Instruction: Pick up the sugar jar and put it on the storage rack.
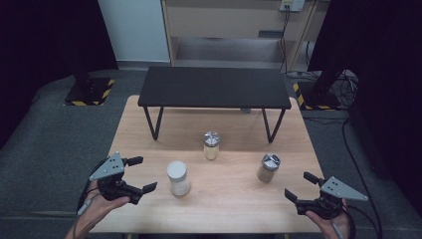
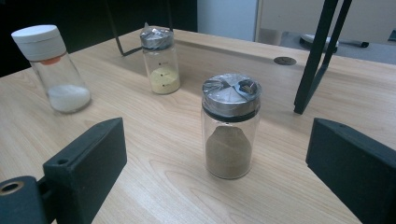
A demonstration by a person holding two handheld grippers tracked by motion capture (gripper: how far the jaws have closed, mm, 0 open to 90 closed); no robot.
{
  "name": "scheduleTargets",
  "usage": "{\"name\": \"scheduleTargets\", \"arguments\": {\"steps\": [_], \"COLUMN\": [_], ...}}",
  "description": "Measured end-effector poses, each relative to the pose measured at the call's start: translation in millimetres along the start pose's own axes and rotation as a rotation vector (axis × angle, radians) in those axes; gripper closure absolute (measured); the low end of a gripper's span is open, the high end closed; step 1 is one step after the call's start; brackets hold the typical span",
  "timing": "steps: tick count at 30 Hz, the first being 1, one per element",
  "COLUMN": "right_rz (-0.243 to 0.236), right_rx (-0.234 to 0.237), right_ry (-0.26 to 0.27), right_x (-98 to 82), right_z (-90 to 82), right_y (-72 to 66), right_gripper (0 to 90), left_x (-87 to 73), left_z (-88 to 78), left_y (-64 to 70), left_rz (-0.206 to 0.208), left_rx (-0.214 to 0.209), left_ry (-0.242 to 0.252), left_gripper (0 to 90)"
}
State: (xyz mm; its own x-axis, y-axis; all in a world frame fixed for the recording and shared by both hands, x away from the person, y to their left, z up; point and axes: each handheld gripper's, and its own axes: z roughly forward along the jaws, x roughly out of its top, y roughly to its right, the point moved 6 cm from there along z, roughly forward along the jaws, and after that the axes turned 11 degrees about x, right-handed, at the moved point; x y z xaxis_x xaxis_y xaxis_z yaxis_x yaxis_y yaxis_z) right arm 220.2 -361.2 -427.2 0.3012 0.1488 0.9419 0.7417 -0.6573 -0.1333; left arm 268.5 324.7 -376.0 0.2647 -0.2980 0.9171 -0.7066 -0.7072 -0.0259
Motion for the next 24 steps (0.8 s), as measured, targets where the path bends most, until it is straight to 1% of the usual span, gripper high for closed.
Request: {"name": "scheduleTargets", "arguments": {"steps": [9, 18, 19, 24], "right_rz": [-0.002, -0.003, -0.003, -0.004], "right_rx": [0.000, 0.002, 0.002, 0.002], "right_ry": [0.001, 0.000, 0.000, 0.000], "right_x": [0.0, -0.1, -0.2, -0.1], "right_z": [-0.1, 0.0, 0.0, -0.1], "right_y": [0.0, 0.1, 0.1, 0.0], "right_gripper": [5.8, 5.8, 5.9, 5.9], "left_x": [4.1, 0.8, 0.4, -1.5], "left_z": [14.0, 28.9, 32.5, 39.0], "left_y": [2.6, 4.1, 4.8, 5.7], "left_rz": [0.019, 0.011, 0.012, 0.007], "left_rx": [-0.021, -0.039, -0.042, -0.049], "left_ry": [-0.005, -0.017, -0.022, -0.021], "left_gripper": [1.2, 1.2, 1.2, 1.2]}}
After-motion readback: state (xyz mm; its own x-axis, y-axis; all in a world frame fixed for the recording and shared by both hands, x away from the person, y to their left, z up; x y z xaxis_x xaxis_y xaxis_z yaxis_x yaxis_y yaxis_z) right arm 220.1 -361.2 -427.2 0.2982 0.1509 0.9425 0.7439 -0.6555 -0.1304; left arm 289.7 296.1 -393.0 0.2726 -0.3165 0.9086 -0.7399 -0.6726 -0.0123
